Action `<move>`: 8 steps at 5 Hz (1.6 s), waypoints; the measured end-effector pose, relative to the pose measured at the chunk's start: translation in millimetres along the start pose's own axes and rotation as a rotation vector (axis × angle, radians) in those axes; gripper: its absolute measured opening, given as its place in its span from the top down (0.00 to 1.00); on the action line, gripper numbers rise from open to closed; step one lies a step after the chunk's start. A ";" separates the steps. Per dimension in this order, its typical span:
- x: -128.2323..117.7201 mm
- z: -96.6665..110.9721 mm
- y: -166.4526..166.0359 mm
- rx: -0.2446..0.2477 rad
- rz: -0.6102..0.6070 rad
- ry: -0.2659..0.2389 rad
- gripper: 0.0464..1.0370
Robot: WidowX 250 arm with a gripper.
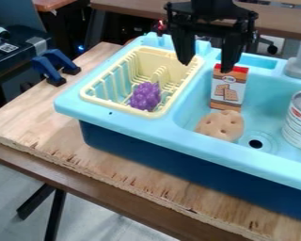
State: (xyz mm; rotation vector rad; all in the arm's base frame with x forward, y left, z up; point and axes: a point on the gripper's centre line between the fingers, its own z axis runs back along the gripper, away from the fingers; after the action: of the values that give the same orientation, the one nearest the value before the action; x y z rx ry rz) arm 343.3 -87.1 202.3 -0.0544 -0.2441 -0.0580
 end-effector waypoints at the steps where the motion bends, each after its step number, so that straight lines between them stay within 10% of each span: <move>1: -4.4 -14.6 1.1 0.010 0.000 0.043 0.04; 4: -5.7 -50.3 -7.7 0.011 -0.028 0.015 0.04; 8: -12.6 -102.2 -14.0 0.086 -0.075 0.098 0.04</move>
State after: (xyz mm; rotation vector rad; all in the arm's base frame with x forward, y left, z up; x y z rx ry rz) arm 354.7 -106.7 100.9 0.0435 -0.1499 -0.1240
